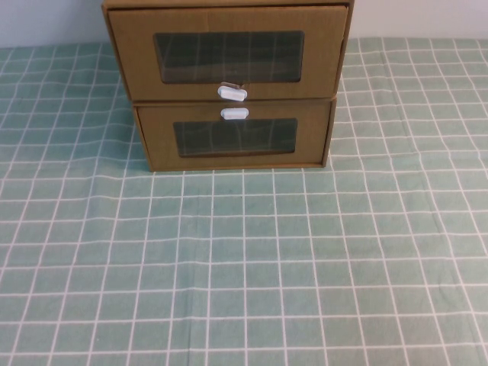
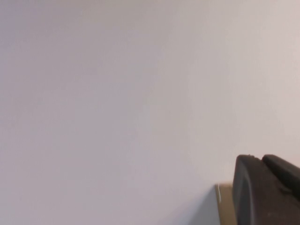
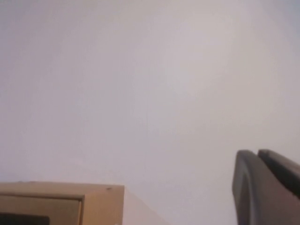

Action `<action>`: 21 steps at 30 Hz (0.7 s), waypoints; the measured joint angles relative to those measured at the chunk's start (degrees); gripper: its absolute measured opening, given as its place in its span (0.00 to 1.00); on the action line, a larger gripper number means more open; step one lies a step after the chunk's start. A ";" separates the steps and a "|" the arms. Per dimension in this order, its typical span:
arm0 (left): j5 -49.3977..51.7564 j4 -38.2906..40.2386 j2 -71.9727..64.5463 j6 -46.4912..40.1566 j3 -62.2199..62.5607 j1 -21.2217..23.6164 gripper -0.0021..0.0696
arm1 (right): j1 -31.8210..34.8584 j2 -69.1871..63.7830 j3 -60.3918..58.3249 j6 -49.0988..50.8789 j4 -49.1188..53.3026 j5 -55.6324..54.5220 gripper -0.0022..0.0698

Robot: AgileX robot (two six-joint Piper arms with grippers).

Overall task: Open the shoe box
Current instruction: 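Pull the top drawer of the cardboard box fully open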

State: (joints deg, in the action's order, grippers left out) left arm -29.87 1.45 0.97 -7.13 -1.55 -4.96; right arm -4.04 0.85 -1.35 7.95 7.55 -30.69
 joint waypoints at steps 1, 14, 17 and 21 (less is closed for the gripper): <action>-1.00 0.00 0.00 0.00 0.00 0.00 0.02 | 0.00 0.00 0.00 0.00 0.00 -0.65 0.01; -17.45 12.45 0.00 9.30 11.52 0.00 0.02 | 0.00 0.00 3.17 3.88 -2.47 -17.24 0.01; -8.35 12.70 0.00 9.42 19.90 0.00 0.02 | 0.00 0.00 10.48 6.23 -5.38 -12.43 0.01; 4.92 12.70 -1.42 7.13 31.42 0.00 0.02 | 0.00 -2.44 22.21 11.75 -9.17 -4.13 0.01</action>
State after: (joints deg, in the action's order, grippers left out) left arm -24.95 14.15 -0.46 0.00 29.87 -4.96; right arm -4.04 -1.59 20.87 19.70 -1.62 -34.83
